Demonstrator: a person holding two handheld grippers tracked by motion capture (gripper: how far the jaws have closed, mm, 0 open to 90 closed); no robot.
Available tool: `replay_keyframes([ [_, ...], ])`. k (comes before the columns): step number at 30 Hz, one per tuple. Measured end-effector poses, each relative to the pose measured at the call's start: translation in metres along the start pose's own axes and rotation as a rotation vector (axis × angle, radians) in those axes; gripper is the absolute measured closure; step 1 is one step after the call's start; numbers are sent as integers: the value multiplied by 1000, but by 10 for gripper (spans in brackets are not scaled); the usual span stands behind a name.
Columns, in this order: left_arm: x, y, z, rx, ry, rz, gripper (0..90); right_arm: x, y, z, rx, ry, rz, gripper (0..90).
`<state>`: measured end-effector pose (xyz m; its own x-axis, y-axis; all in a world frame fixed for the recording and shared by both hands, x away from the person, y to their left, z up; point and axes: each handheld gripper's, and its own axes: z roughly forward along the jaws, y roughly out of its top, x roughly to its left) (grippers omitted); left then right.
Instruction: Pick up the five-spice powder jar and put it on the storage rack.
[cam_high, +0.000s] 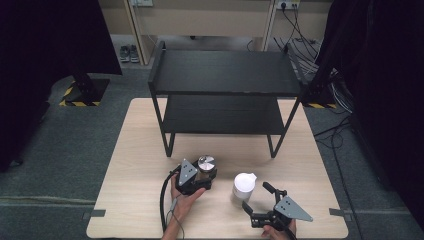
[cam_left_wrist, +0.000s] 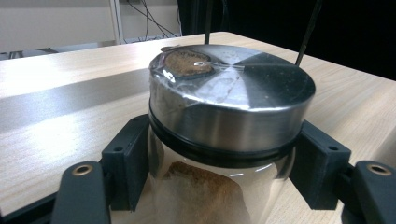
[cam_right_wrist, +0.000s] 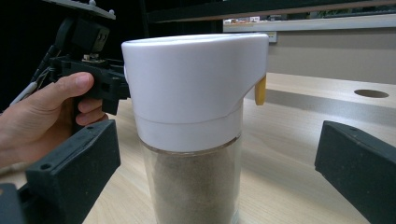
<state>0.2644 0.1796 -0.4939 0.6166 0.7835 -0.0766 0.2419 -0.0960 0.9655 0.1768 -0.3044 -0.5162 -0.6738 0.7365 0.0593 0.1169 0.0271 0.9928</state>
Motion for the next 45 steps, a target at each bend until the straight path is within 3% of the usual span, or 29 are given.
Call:
replay_keyframes([
  [7, -4, 2, -2, 10, 7, 14, 299, 0, 0, 0, -1, 0, 1, 4],
  [14, -4, 2, -5, -9, -19, 32, 301, 0, 0, 0, -2, -1, 4, 4],
  [23, 5, 1, -16, -38, -42, -12, 302, 0, 0, 0, -3, -1, 6, 4],
  [26, 7, 3, -21, -42, -39, -9, 302, 0, 0, 0, -3, 0, 5, 4],
  [45, 11, 36, -45, -55, -68, 12, 303, 0, -1, 0, -3, -1, 7, 4],
])
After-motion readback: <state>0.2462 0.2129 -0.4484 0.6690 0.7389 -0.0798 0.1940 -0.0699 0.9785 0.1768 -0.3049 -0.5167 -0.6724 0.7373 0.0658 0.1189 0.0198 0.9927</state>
